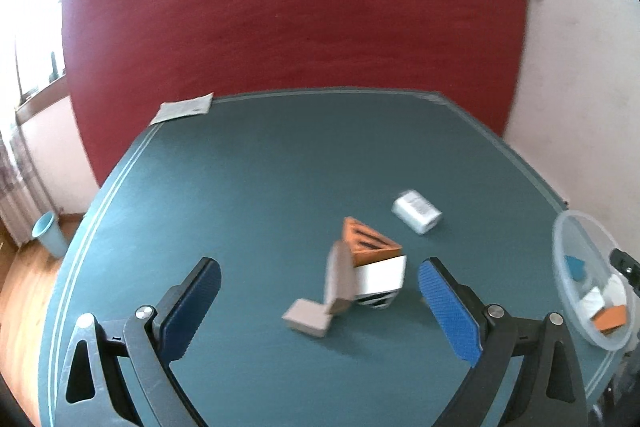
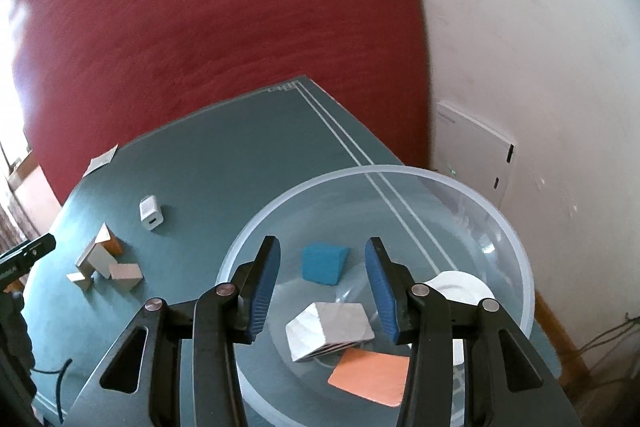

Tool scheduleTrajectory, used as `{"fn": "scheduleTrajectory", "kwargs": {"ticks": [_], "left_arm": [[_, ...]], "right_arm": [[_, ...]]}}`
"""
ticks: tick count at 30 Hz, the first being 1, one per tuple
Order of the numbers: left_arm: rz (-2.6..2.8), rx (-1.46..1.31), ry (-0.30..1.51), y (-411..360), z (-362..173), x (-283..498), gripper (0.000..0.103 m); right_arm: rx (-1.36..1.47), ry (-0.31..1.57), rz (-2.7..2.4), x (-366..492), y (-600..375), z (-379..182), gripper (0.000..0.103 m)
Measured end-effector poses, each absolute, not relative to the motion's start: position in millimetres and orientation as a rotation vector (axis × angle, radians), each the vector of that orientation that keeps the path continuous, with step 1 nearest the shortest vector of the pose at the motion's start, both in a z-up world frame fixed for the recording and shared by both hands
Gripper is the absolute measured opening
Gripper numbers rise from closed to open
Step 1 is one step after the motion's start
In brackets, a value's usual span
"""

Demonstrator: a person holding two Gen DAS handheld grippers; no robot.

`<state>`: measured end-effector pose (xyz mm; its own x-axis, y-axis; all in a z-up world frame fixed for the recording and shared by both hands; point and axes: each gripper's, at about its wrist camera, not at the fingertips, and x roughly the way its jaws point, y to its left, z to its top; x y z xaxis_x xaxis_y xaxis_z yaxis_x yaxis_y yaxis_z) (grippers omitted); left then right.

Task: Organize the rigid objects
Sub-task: 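Move both open tools back toward the remaining blocks, then grasp the small tan wooden block with the left tool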

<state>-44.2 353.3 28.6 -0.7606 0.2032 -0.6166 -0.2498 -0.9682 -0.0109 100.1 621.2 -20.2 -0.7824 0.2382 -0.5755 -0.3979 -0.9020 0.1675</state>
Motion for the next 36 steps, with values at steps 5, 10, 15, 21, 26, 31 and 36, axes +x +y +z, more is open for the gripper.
{"fn": "scheduleTrajectory", "kwargs": {"ticks": [5,10,15,21,26,31,36], "left_arm": [[2.77,-0.998,0.129,336,16,-49,0.101],[2.766,-1.049,0.171,330,0,-47,0.101],[2.741,-1.095,0.245,337,-18,-49,0.101],[2.732,-1.134,0.295,343,-29,-52,0.101],[2.751,-1.165,0.298,341,-31,-61,0.101],[2.701,-1.171,0.301,346,-34,-63,0.092],[2.638,-1.13,0.339,355,-35,-60,0.062]], "right_arm": [[-0.82,0.382,2.663,97,616,-22,0.046],[-0.829,0.361,2.673,96,611,-22,0.046],[-0.842,0.327,2.69,95,602,-24,0.046],[-0.861,0.312,2.701,93,597,-27,0.046],[-0.875,0.299,2.708,93,594,-29,0.046],[-0.885,0.271,2.717,92,589,-30,0.046],[-0.897,0.229,2.736,90,580,-31,0.046]]}}
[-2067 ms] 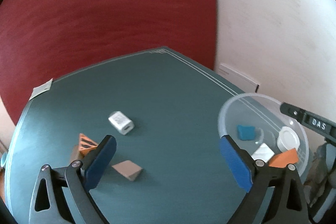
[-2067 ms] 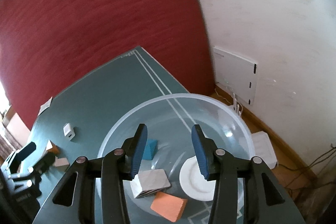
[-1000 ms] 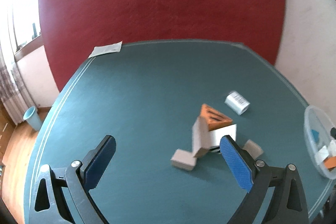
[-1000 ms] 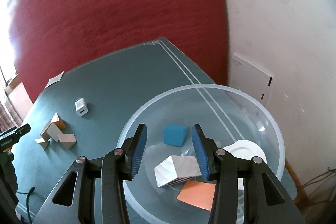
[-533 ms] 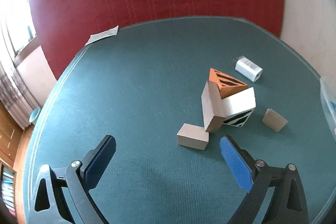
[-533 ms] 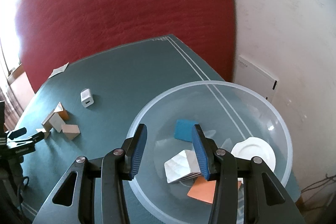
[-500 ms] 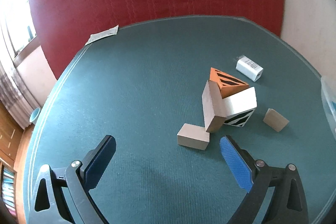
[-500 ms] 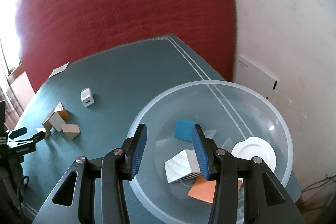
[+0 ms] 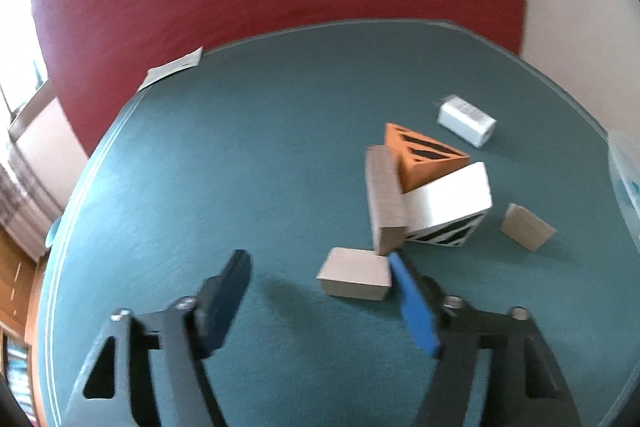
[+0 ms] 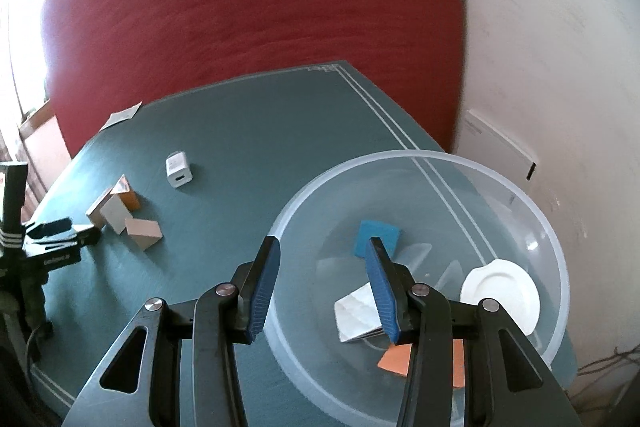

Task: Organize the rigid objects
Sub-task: 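Grasp the small tan wooden block with the left tool, then grasp a tan wooden block with the right tool while the left tool holds its block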

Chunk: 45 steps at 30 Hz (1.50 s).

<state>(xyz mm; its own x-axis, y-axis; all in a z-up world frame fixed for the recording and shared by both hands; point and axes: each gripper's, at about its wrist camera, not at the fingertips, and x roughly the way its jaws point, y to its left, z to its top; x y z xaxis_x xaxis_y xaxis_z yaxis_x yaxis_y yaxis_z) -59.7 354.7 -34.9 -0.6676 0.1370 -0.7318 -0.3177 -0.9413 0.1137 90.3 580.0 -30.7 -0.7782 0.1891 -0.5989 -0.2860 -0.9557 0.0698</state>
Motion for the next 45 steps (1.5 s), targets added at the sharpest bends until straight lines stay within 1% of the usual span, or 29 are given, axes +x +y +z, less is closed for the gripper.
{"fn": "scheduleTrajectory", "kwargs": {"ticks": [1,3,4,5,8,13,23,28,34,45], "left_arm": [[2.623,-1.123,0.338,356,-35,-59,0.058],[2.596,-1.112,0.335,357,-35,-57,0.044],[2.583,-1.104,0.338,359,-35,-55,0.041],[2.578,-1.101,0.342,360,-35,-55,0.035],[2.574,-1.094,0.347,361,-35,-51,0.032],[2.584,-1.108,0.321,355,-36,-55,0.031],[2.625,-1.082,0.291,349,-23,-30,0.031],[2.618,-1.081,0.293,343,-22,-35,0.031],[2.62,-1.078,0.285,340,-21,-36,0.031],[2.624,-1.097,0.269,334,-22,-37,0.031]], "right_arm": [[-0.902,0.222,2.741,90,578,-31,0.046],[-0.913,0.211,2.755,89,573,-32,0.046],[-0.918,0.208,2.761,88,571,-32,0.046],[-0.926,0.206,2.771,88,569,-32,0.046],[-0.959,0.216,2.81,83,559,-32,0.046],[-1.058,0.209,2.9,67,533,-33,0.046],[-1.233,0.099,2.964,34,479,-51,0.046],[-1.311,0.166,2.941,16,480,-63,0.046],[-1.293,0.109,2.912,-7,476,-69,0.046],[-1.233,0.127,2.868,-48,483,-70,0.046]]}}
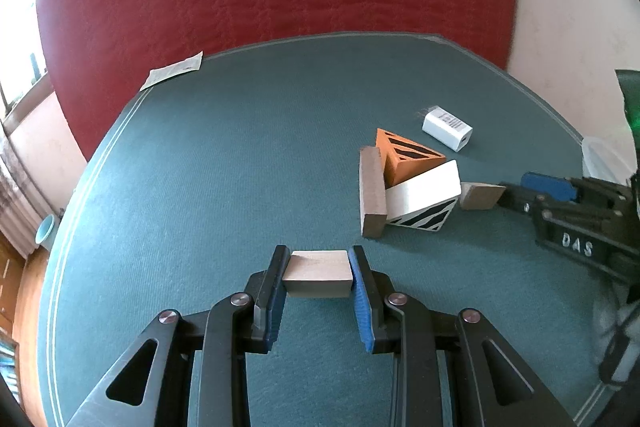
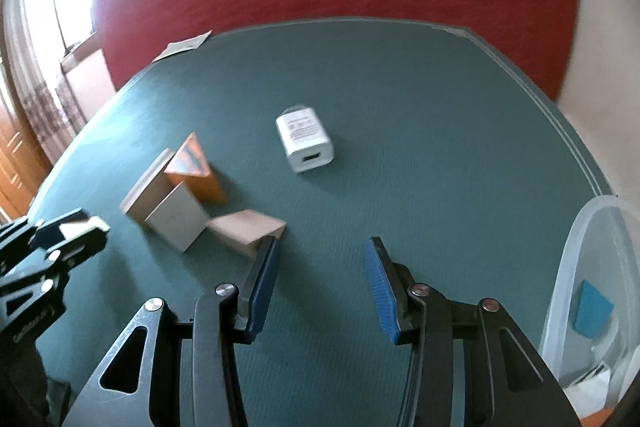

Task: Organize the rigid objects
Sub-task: 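Grasp a tan wooden block with the right tool while the left tool holds its block, then carry both tan blocks over the clear bowl and open both tools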

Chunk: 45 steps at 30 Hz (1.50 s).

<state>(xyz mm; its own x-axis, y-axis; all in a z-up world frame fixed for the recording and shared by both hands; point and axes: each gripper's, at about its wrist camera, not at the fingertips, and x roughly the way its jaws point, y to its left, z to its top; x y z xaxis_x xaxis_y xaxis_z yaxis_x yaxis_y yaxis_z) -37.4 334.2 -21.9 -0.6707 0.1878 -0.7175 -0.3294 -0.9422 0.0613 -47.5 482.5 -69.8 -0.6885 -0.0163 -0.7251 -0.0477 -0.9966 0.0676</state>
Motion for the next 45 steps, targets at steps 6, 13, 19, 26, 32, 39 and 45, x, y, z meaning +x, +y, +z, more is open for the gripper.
{"fn": "scheduleTrajectory", "kwargs": {"ticks": [6,13,19,26,32,39,45], "left_arm": [[2.624,-1.106,0.261,327,-21,-39,0.031],[2.626,-1.102,0.258,325,-21,-39,0.031],[2.629,-1.106,0.251,324,-22,-40,0.031],[2.622,-1.112,0.248,323,-22,-40,0.032],[2.619,-1.111,0.245,322,-22,-40,0.032],[2.623,-1.108,0.246,325,-21,-39,0.032],[2.627,-1.103,0.238,329,-21,-39,0.032]], "right_arm": [[-1.229,0.224,2.896,-47,489,-66,0.046],[-1.273,0.237,2.971,-35,469,-62,0.046],[-1.301,0.207,2.991,-39,451,-64,0.046],[-1.321,0.247,2.964,-58,444,-69,0.045],[-1.286,0.191,2.943,-61,439,-71,0.033],[-1.281,0.195,2.964,-54,444,-71,0.033],[-1.266,0.187,2.973,-35,455,-66,0.033]]}}
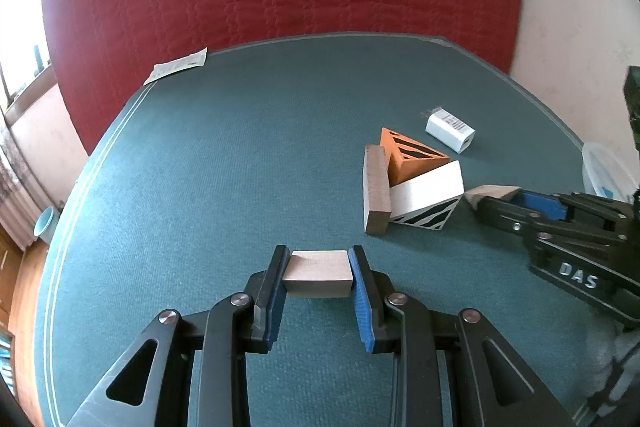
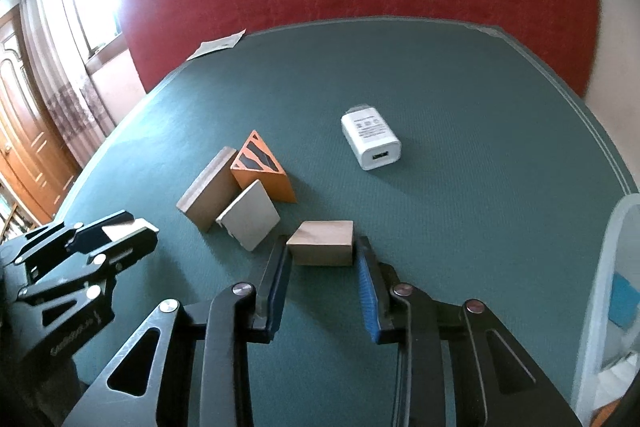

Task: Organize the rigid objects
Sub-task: 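Carry both tan blocks over the clear bowl and open both tools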

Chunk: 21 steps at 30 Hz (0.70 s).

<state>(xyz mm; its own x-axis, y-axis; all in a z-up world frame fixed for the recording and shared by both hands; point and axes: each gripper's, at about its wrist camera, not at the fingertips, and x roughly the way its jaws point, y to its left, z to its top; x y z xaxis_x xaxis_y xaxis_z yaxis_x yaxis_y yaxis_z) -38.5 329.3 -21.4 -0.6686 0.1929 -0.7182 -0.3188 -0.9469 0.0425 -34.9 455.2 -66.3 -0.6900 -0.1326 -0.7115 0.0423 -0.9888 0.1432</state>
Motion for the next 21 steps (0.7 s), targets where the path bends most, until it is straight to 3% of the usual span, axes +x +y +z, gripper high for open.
{"fn": "scheduleTrajectory", "kwargs": {"ticks": [21], "left_arm": [[2.597,-1.03,0.241,347,-11,-22,0.031]], "right_arm": [[1.088,-0.276,-2.912,48,527,-30,0.033]]}}
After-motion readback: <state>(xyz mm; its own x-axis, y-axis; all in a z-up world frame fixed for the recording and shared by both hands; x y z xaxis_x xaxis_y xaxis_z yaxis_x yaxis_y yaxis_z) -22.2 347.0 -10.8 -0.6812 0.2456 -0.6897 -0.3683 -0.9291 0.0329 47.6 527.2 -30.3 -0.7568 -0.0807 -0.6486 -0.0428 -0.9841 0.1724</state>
